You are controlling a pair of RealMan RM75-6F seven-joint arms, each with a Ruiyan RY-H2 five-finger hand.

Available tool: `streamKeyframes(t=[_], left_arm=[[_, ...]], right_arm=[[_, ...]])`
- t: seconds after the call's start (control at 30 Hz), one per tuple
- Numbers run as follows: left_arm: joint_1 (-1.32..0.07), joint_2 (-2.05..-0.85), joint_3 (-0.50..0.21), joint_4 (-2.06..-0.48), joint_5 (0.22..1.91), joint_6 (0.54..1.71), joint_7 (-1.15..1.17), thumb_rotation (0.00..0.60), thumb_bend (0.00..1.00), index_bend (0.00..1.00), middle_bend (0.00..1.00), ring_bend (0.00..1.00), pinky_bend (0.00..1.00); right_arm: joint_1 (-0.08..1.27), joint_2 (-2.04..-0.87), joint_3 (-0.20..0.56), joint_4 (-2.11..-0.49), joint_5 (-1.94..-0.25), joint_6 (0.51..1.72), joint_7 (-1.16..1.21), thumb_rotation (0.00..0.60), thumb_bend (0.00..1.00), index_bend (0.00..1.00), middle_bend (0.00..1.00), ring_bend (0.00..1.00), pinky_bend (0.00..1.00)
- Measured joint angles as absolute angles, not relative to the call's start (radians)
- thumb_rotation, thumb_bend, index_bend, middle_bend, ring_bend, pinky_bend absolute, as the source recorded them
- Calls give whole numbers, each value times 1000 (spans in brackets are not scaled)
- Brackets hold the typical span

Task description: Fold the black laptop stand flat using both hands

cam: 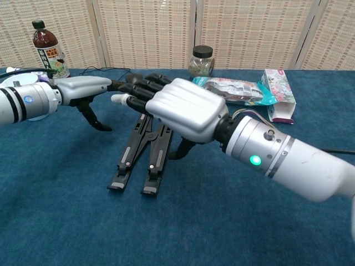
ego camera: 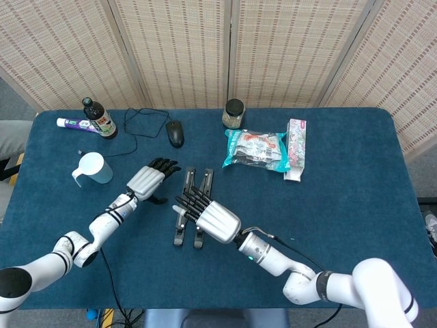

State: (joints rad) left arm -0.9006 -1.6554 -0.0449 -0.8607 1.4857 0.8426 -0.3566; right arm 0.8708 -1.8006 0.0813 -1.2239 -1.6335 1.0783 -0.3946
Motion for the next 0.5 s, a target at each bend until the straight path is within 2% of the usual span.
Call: streamKeyframes(t=[0.1, 0.23, 0.4, 0.5], left_arm=[[-887, -1624, -53, -905, 1469, 849, -322, 600, 171, 102, 54, 14, 21], [-869, -1589, -64, -955, 1443, 853, -274, 600, 171, 102, 54, 14, 22], [-852, -1567, -79, -983, 1418, 861, -238, 600, 171, 102, 54, 14, 21], [-845, -1558, -89, -989, 1402, 862, -225, 600, 171, 102, 55, 14, 22]], right_arm=[[908, -1667, 96, -1382, -1590, 931, -383, 600, 0, 0, 0, 0, 0], [972, -1532, 109, -1483, -1548, 763, -347, 600, 4, 0, 0, 0, 0], [1060, -1479, 109, -1501, -1522, 613, -294, 600, 7, 0, 0, 0, 0], [1096, -1479, 104, -1480, -1523, 576, -267, 600, 7, 0, 0, 0, 0]])
